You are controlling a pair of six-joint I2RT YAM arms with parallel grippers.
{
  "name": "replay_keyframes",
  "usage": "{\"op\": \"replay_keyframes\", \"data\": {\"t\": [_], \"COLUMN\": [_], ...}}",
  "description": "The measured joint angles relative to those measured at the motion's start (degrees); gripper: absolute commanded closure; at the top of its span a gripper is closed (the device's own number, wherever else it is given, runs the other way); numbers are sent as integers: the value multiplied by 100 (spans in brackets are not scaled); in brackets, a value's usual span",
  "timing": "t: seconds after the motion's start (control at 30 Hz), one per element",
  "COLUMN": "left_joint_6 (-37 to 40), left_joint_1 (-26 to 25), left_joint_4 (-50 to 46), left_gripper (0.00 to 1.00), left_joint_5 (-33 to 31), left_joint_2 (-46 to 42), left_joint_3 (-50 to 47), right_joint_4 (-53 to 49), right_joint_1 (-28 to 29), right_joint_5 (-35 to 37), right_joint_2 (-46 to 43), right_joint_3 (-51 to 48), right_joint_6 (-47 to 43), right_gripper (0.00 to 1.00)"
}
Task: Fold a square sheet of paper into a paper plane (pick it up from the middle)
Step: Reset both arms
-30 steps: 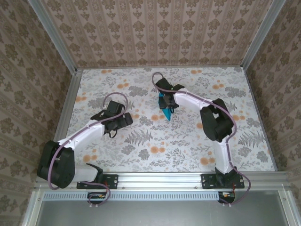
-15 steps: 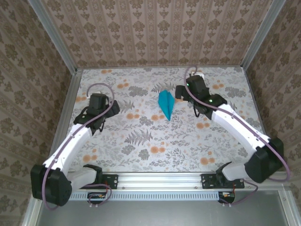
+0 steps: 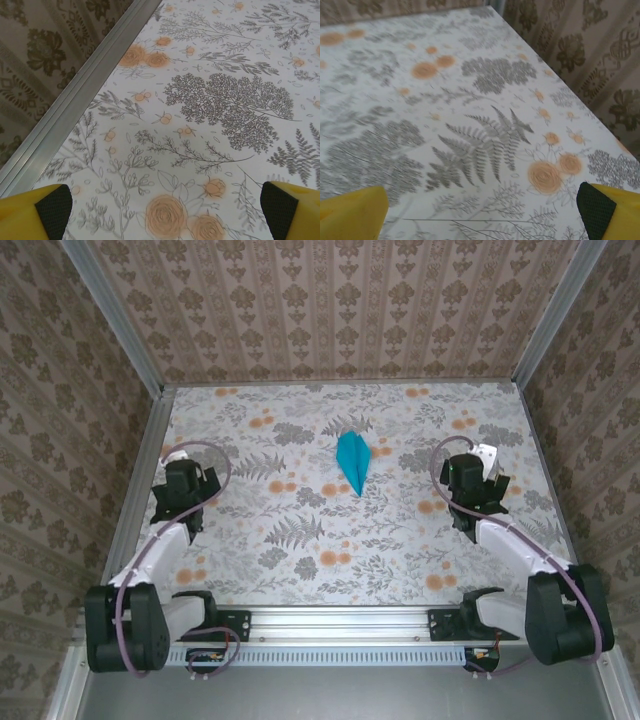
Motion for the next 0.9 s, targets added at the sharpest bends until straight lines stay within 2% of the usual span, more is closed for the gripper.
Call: {"op": "replay_keyframes", "data": {"t": [0.27,0.57,0.9], "left_joint_6": [817,1029,1150], "left_joint_1": [232,275,356], "left_joint_4": [1897,3292,4317], "left_gripper": [0,0,0], "left_joint_5": [1130,1849,2269], "left_joint_2": [610,927,1709], "left_joint_3": [-601,-929,-1060], "right_joint_4": [1921,3700,4465], "right_joint_1": [-20,-177,-310], "right_joint_5": [-570,-1526,-2070], "right_joint_2": [909,1438,1961], "right_joint_3": [-369,-734,-800], "right_joint_6": [-649,-1071,-1150], "right_gripper": [0,0,0]}}
